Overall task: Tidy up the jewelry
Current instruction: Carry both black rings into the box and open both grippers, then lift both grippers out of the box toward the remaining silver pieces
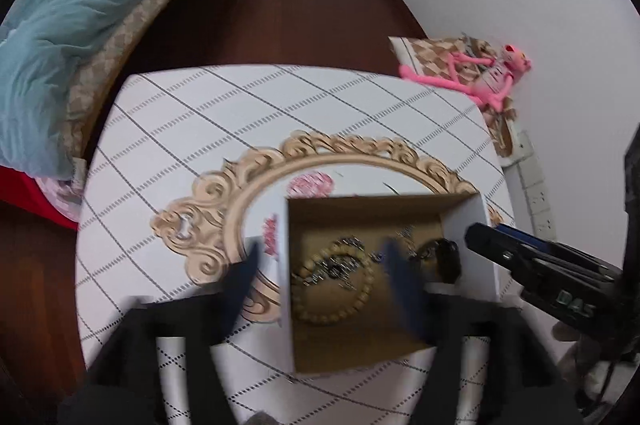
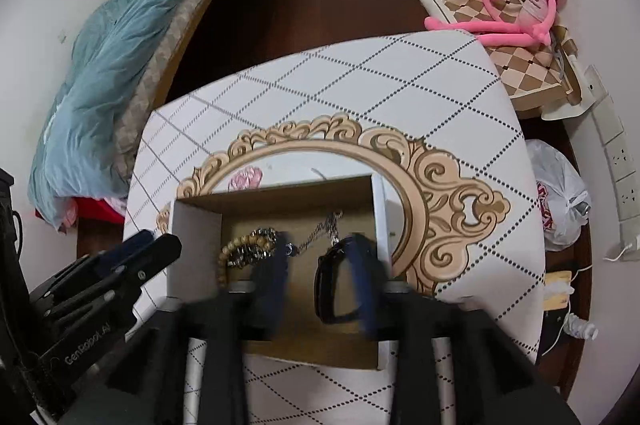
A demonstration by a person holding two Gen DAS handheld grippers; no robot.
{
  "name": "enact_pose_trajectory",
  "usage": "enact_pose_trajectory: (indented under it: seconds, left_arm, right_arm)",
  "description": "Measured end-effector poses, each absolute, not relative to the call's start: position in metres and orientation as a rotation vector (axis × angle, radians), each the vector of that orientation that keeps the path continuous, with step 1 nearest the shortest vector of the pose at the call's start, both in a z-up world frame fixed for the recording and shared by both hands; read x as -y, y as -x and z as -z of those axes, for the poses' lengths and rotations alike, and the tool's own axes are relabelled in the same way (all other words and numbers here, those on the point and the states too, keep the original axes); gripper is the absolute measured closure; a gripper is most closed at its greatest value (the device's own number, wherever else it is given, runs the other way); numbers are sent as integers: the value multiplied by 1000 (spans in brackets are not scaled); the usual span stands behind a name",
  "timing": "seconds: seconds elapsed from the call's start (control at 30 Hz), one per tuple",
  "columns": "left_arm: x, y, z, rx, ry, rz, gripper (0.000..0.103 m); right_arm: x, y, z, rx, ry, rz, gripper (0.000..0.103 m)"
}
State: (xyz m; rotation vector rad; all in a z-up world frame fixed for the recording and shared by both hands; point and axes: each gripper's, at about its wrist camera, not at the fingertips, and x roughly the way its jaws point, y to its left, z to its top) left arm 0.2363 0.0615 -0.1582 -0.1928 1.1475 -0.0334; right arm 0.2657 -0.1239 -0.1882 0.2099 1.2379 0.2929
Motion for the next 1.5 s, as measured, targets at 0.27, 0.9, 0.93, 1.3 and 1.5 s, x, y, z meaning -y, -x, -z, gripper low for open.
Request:
enact_pose_trajectory:
  seconds: [0.27, 0.9, 0.93, 1.3, 1.5]
  left_arm:
    - [-77, -223, 158, -1122, 153, -53, 4]
    - [-63, -169, 149, -1044, 50, -126, 0]
    - [-62, -167, 147, -1035, 49, -127, 0]
    - [-60, -123, 89, -900, 69, -130, 0]
    - [-59, -114, 78, -875, 74, -119, 0]
  right_arm:
    - [129, -251, 174, -1178, -145, -241, 51]
    - [119, -187, 169, -1093, 126, -50, 2]
    - [120, -184, 165, -1085, 122, -49, 2]
    - [129, -139, 103, -947, 97, -29, 2]
    - [129, -122, 81, -904, 90, -28, 2]
